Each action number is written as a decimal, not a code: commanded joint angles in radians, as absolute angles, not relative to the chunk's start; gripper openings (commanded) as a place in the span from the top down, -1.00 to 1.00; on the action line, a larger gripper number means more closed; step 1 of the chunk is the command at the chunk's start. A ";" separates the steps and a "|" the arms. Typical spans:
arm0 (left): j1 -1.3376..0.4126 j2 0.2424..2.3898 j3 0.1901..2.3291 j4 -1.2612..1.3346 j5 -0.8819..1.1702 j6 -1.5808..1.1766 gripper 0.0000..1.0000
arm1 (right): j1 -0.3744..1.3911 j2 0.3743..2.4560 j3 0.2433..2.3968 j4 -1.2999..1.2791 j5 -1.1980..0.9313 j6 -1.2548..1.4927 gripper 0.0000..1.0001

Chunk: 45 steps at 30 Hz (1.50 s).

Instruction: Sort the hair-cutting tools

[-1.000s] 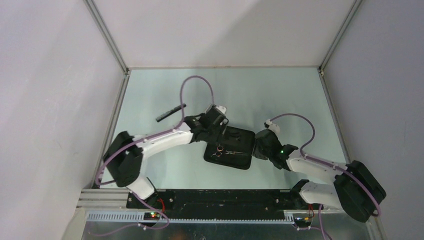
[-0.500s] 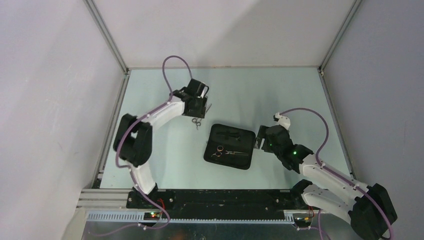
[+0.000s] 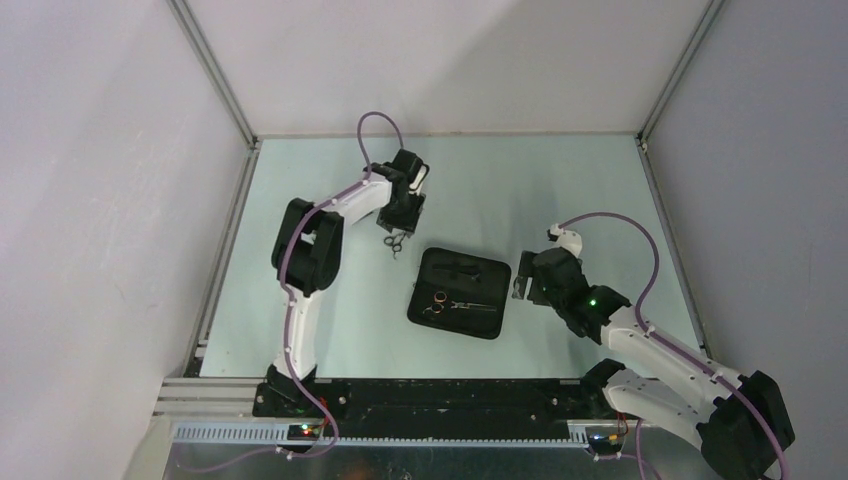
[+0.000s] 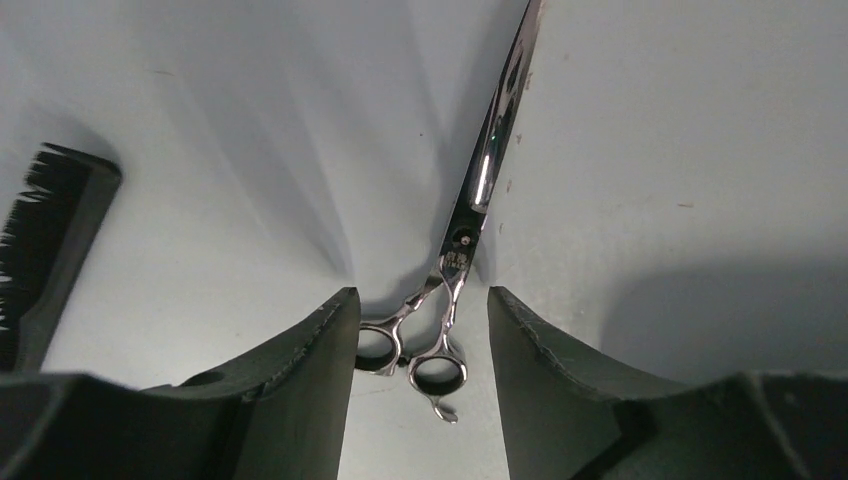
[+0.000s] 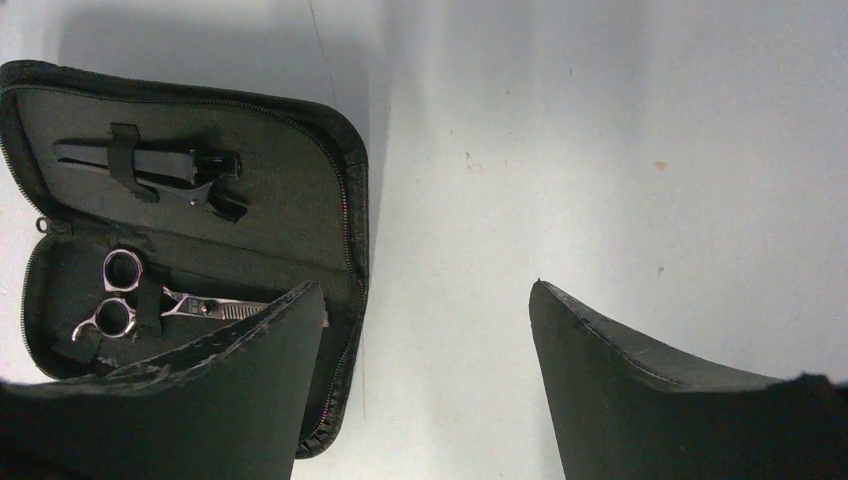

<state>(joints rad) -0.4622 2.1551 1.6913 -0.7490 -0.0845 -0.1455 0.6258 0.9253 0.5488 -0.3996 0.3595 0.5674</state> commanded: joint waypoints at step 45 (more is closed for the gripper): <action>-0.704 1.272 0.717 -0.528 -0.187 -1.021 0.06 | 0.891 1.122 0.623 -0.307 0.013 0.379 -0.22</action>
